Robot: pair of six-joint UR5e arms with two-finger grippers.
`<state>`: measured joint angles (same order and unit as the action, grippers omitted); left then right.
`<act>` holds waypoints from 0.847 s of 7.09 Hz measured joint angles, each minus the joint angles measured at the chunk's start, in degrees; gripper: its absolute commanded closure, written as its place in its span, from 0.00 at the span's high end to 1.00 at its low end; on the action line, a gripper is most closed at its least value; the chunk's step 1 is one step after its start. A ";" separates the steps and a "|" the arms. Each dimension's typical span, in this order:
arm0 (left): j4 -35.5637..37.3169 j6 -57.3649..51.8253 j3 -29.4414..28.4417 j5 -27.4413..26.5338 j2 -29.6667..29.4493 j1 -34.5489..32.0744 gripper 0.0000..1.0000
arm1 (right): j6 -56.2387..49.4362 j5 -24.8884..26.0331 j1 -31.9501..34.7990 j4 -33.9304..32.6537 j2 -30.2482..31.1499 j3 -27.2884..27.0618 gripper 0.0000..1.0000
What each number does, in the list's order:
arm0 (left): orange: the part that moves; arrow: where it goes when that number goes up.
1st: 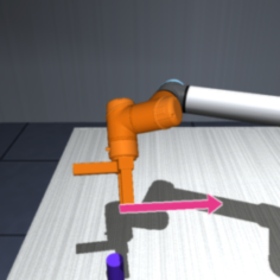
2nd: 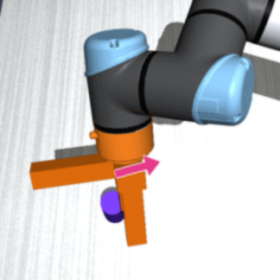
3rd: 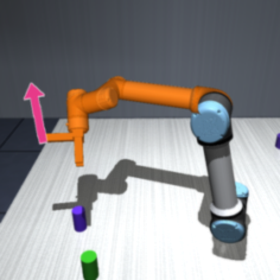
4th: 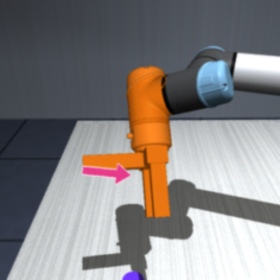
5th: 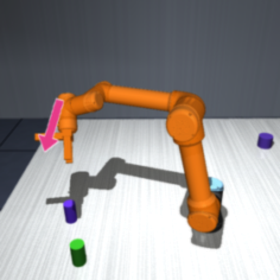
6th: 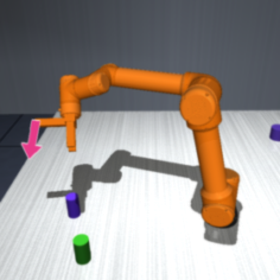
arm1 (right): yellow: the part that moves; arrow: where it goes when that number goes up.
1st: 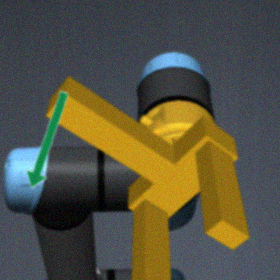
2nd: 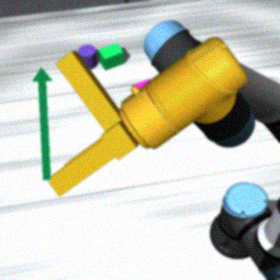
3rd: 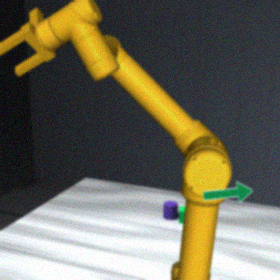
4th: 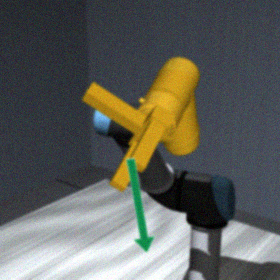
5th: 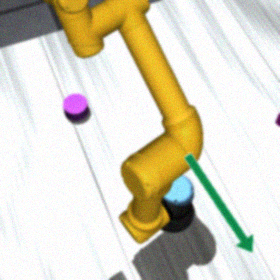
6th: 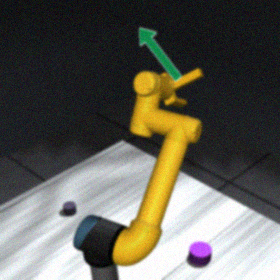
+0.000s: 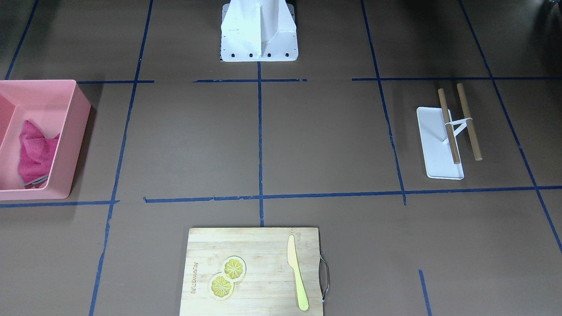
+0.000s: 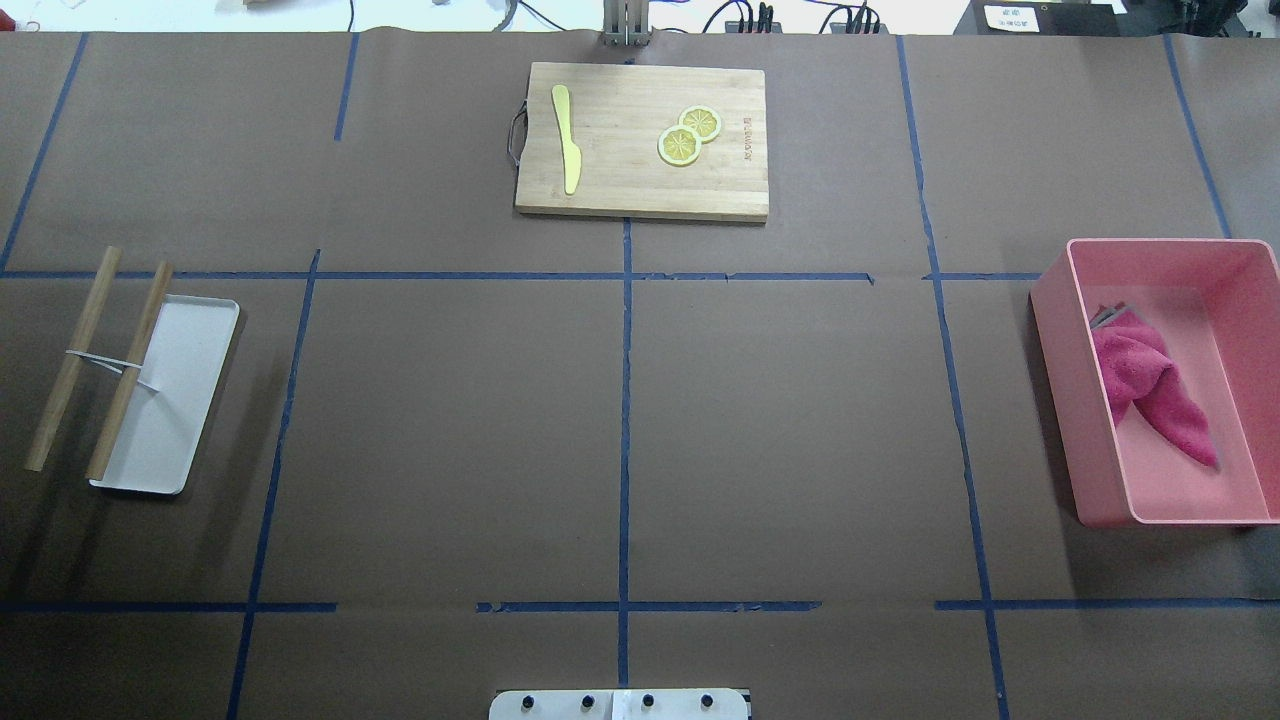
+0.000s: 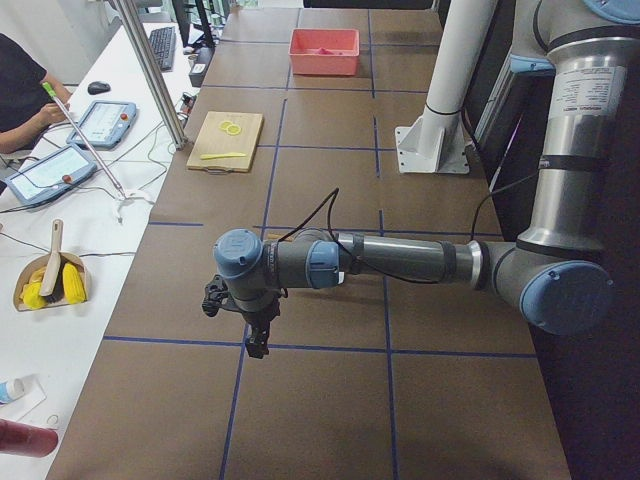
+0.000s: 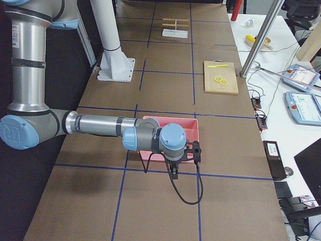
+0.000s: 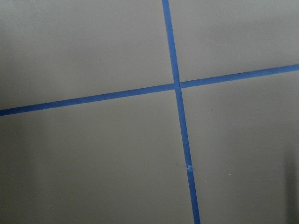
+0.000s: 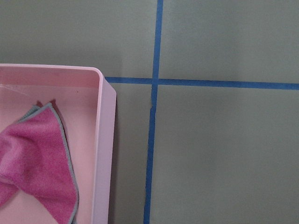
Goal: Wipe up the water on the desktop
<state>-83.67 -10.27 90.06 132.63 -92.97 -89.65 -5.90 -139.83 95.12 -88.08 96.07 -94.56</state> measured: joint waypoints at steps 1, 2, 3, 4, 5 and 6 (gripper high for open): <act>0.00 -0.06 -0.77 0.02 0.16 0.00 1.00 | -0.05 0.00 0.04 0.09 -0.06 0.37 1.00; -0.03 -0.11 -1.52 0.08 0.37 -0.03 1.00 | -0.07 0.00 0.06 0.15 -0.22 0.44 1.00; -0.06 -0.11 -1.98 0.14 0.76 -0.12 1.00 | -0.03 0.00 0.07 0.17 -0.28 0.45 1.00; -0.08 0.02 -2.17 0.16 1.08 -0.22 1.00 | 0.03 0.00 0.07 0.17 -0.28 0.45 1.00; -0.09 0.44 -2.25 0.17 1.23 -0.27 1.00 | 0.10 0.00 0.07 0.13 -0.28 0.45 1.00; -0.09 1.11 -2.30 0.18 1.24 -0.27 1.00 | 0.11 0.00 0.07 0.11 -0.27 0.52 1.00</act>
<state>-83.76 -9.16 87.76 132.80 -91.73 -89.92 -5.79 -139.83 95.19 -87.97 95.80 -94.04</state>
